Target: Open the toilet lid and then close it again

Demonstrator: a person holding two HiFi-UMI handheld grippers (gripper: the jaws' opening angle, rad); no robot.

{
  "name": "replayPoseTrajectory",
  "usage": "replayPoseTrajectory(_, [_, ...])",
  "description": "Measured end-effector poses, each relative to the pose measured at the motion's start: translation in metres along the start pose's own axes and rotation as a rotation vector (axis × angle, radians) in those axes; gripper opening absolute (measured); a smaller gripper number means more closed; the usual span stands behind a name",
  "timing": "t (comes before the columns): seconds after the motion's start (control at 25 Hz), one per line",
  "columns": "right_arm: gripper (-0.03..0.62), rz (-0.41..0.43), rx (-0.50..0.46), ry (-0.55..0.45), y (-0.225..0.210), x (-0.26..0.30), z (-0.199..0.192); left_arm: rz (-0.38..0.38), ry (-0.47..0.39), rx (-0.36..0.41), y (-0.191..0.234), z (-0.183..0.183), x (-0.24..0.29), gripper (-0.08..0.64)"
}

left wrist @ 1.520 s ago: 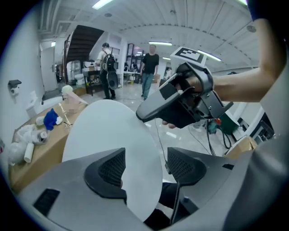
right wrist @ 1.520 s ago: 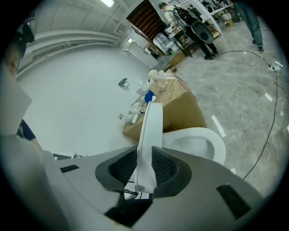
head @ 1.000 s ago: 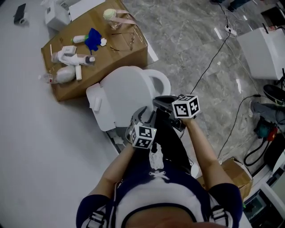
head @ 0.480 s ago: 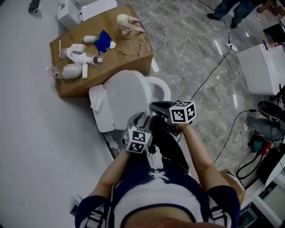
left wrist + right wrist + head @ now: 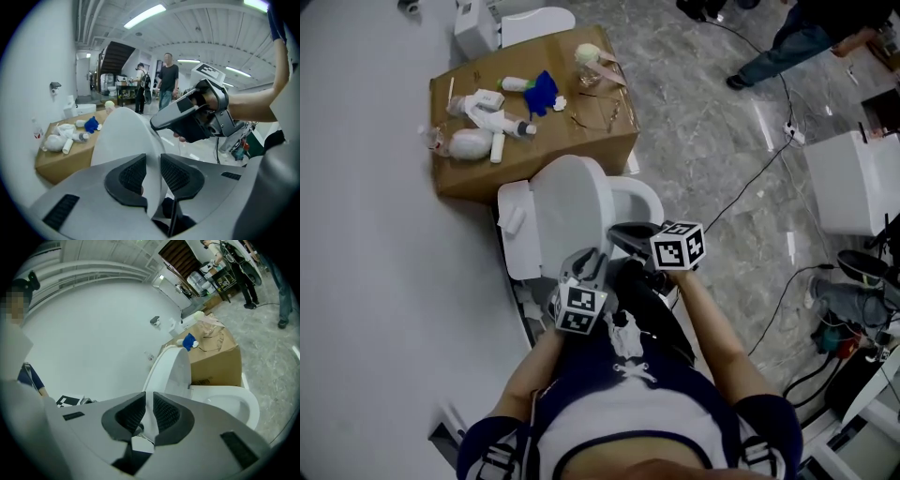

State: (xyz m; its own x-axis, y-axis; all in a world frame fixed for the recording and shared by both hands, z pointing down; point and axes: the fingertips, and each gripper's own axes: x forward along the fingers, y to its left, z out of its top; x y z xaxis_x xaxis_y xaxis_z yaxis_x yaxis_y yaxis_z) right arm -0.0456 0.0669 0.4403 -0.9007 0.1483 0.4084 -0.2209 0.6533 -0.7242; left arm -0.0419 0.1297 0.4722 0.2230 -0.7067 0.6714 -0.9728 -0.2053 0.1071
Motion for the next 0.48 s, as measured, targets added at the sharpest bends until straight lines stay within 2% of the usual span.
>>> replayPoseTrajectory(0.2, [0.037, 0.084, -0.037, 0.038, 0.032, 0.021, 0.005, 0.035, -0.044, -0.034, 0.013, 0.003, -0.016, 0.098])
replayPoseTrajectory(0.32, [0.025, 0.063, -0.083, 0.033, 0.045, 0.030, 0.006, 0.056, -0.065, -0.048, 0.018, 0.001, -0.025, 0.089])
replayPoseTrajectory(0.48, [0.025, 0.085, -0.070, 0.017, 0.059, 0.036, 0.008, 0.087, -0.091, -0.062, 0.024, 0.005, -0.041, 0.083])
